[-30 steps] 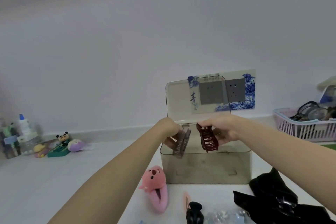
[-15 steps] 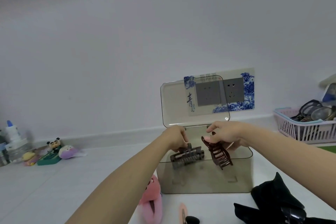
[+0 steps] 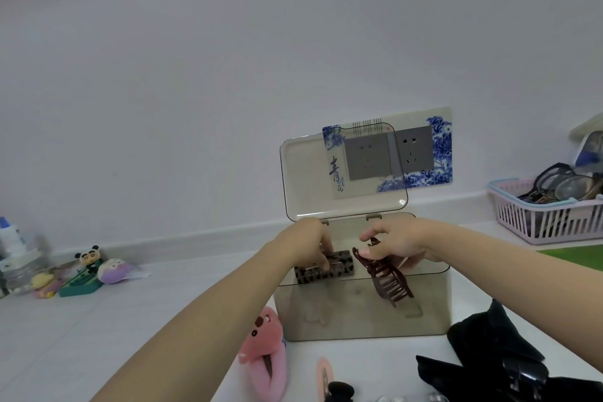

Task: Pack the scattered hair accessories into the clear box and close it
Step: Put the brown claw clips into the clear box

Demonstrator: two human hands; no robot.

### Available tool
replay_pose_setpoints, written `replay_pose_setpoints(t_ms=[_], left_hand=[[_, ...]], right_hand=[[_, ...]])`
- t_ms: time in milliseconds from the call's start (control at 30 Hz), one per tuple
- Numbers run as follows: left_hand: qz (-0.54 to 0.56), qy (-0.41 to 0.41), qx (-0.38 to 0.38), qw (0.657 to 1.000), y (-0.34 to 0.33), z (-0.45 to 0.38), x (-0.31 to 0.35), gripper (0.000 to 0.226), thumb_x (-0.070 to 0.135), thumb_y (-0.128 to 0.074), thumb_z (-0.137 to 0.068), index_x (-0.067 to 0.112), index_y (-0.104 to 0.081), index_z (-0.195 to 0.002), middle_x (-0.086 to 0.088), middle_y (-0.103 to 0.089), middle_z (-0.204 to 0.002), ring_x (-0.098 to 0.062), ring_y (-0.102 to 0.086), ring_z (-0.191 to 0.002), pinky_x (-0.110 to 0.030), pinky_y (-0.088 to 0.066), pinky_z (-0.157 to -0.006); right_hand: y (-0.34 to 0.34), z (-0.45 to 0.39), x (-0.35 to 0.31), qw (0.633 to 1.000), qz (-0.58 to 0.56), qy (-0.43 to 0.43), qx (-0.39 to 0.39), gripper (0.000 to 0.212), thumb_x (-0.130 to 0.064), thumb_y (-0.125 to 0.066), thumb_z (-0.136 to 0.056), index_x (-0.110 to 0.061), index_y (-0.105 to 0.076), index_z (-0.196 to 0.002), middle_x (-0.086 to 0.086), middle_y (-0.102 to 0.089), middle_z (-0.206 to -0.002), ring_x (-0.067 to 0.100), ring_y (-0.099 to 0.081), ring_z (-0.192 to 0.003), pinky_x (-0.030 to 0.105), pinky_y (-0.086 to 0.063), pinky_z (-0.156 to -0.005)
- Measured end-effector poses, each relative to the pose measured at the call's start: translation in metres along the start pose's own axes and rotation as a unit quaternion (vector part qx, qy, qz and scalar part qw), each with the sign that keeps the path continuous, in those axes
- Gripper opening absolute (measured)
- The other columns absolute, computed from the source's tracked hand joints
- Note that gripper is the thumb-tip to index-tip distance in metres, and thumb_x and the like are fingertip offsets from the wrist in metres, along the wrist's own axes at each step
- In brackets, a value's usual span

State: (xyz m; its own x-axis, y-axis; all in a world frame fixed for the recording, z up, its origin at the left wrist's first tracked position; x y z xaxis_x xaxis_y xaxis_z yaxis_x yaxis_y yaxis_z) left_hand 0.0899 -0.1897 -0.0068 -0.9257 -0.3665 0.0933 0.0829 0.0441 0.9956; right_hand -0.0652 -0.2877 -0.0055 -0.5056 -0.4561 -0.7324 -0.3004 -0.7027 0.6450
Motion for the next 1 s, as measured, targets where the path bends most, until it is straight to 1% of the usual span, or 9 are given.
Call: replay_pose_setpoints(t_ms=[133,233,300,367,500,600,800,867,1000], left_hand=[[-0.006,0.015,0.029,0.999,0.0,0.0,-0.005,0.03,0.016,-0.073,-0.079,0.016,-0.072,-0.109,-0.004,-0.068,-0.107,-0.021,-0.062,-0.099,-0.024,-0.04,-0.071],[-0.02,0.007,0.018,1.0,0.001,-0.002,-0.005,0.027,0.016,-0.071,-0.08,0.017,-0.073,-0.107,-0.004,-0.071,-0.099,-0.022,-0.061,-0.088,-0.024,-0.04,-0.069],[-0.008,-0.001,0.009,1.0,0.002,-0.002,-0.005,0.026,0.017,-0.071,-0.081,0.016,-0.073,-0.107,-0.006,-0.072,-0.098,-0.022,-0.059,-0.084,-0.024,-0.039,-0.068],[0.018,-0.004,-0.004,1.0,0.001,-0.001,-0.005,0.026,0.017,-0.069,-0.083,0.014,-0.073,-0.108,-0.006,-0.072,-0.103,-0.023,-0.062,-0.092,-0.023,-0.038,-0.069],[0.026,-0.005,-0.011,1.0,-0.001,0.002,-0.01,0.03,0.01,-0.063,-0.086,0.016,-0.07,-0.115,-0.003,-0.071,-0.111,-0.017,-0.058,-0.09,-0.021,-0.037,-0.072],[0.021,-0.009,-0.006,1.0,-0.003,0.002,-0.013,0.032,0.008,-0.061,-0.087,0.017,-0.069,-0.116,-0.005,-0.069,-0.115,-0.019,-0.059,-0.099,-0.021,-0.037,-0.073],[0.129,-0.01,0.032,0.991,0.006,0.006,-0.019,0.028,0.008,-0.065,-0.086,0.017,-0.072,-0.112,0.0,-0.07,-0.112,-0.016,-0.063,-0.106,-0.024,-0.047,-0.09],[0.15,-0.017,0.03,0.988,0.013,0.013,-0.022,0.03,0.006,-0.064,-0.086,0.017,-0.071,-0.112,-0.001,-0.071,-0.11,-0.014,-0.063,-0.103,-0.023,-0.047,-0.089],[0.165,-0.034,-0.018,0.985,0.021,0.027,-0.024,0.028,0.009,-0.072,-0.08,0.016,-0.073,-0.107,0.001,-0.073,-0.101,-0.008,-0.062,-0.087,-0.023,-0.049,-0.088]], right_hand=[[0.0,-0.008,0.004,1.0,0.006,-0.014,-0.019,0.046,-0.04,-0.069,-0.08,-0.006,-0.063,-0.11,0.007,-0.068,-0.092,0.018,-0.061,-0.077,0.026,-0.05,-0.07],[-0.001,-0.013,0.008,0.999,0.003,-0.022,-0.029,0.045,-0.04,-0.073,-0.077,-0.002,-0.067,-0.101,0.008,-0.068,-0.091,0.018,-0.061,-0.082,0.027,-0.052,-0.078],[-0.001,-0.014,0.01,0.999,0.0,-0.02,-0.034,0.038,-0.038,-0.073,-0.077,-0.005,-0.068,-0.094,0.007,-0.067,-0.088,0.017,-0.06,-0.081,0.025,-0.051,-0.075],[-0.001,-0.013,0.008,0.999,-0.01,-0.014,-0.038,0.028,-0.035,-0.072,-0.078,-0.009,-0.066,-0.087,0.005,-0.064,-0.082,0.015,-0.057,-0.074,0.021,-0.048,-0.065],[-0.002,-0.014,0.002,0.999,-0.033,-0.006,-0.037,0.034,-0.03,-0.07,-0.081,-0.003,-0.067,-0.102,0.004,-0.065,-0.078,0.014,-0.058,-0.071,0.023,-0.047,-0.068],[-0.007,-0.016,-0.005,0.998,-0.033,-0.01,-0.058,0.03,-0.026,-0.067,-0.084,-0.004,-0.068,-0.105,0.003,-0.065,-0.078,0.013,-0.058,-0.072,0.022,-0.048,-0.071],[-0.017,-0.025,-0.024,0.996,-0.006,-0.005,-0.09,0.034,-0.023,-0.061,-0.089,-0.001,-0.063,-0.114,0.001,-0.062,-0.078,0.01,-0.055,-0.07,0.019,-0.047,-0.069],[-0.016,-0.029,-0.026,0.995,-0.011,-0.005,-0.095,0.031,-0.022,-0.061,-0.088,-0.001,-0.064,-0.11,0.0,-0.064,-0.076,0.011,-0.057,-0.07,0.018,-0.047,-0.068],[-0.02,-0.037,-0.03,0.995,-0.036,0.007,-0.095,0.01,-0.02,-0.063,-0.087,-0.011,-0.06,-0.083,0.001,-0.064,-0.072,0.012,-0.059,-0.07,0.018,-0.048,-0.067]])
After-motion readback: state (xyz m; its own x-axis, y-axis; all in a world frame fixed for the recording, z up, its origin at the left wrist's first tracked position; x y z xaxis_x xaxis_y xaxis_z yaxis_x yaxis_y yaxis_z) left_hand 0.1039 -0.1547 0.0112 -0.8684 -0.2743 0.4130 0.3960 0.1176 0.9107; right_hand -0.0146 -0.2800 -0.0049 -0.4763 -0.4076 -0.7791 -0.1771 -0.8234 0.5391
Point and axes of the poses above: each hand's wrist, its own z-axis away from the middle knuckle, its own y-axis out of the back of the hand, x = y × z, the point moved 1 cm from there along -z, towards the middle knuckle
